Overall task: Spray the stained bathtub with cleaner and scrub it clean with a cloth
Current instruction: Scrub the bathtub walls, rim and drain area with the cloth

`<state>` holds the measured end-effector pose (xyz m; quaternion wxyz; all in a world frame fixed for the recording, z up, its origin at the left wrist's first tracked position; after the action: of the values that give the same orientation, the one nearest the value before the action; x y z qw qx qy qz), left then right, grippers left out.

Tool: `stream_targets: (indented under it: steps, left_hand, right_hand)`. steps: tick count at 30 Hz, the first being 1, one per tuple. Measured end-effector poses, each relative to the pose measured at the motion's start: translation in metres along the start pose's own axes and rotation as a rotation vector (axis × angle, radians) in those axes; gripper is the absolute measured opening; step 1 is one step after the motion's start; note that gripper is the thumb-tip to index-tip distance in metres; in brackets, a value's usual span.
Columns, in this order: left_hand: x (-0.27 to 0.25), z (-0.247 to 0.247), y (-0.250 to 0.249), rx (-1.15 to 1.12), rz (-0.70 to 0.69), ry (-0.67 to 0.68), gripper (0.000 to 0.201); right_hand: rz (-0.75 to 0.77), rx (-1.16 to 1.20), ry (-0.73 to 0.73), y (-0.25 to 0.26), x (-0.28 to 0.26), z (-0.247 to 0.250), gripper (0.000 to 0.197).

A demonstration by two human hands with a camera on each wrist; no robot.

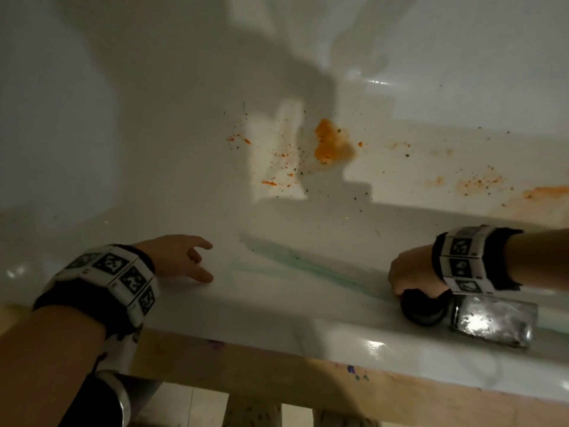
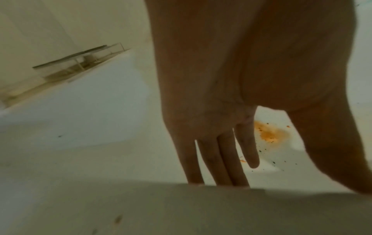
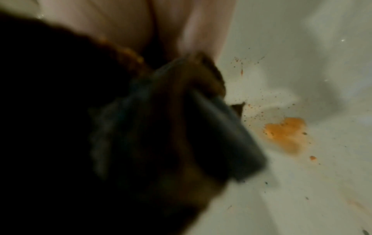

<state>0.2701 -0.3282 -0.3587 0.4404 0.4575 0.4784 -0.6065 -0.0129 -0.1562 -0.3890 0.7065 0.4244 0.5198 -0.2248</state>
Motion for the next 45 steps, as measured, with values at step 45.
stream_targets:
  steps: [45]
  left_hand:
    - [0.027,0.057,0.049,0.347,0.077,0.096,0.087]
  right_hand:
    - [0.134,0.631,-0.012,0.016,0.078,0.143,0.038]
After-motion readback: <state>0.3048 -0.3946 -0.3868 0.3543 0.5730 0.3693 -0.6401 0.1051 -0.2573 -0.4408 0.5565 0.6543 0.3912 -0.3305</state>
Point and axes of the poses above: each hand's wrist, its own x-axis towards the middle knuckle, its own z-axis out of the back of the hand, y = z × x, the point moved 9 cm from there along x, towards the middle knuckle, and after that the axes turned 9 degrees about -z, right-handed, at the moved point
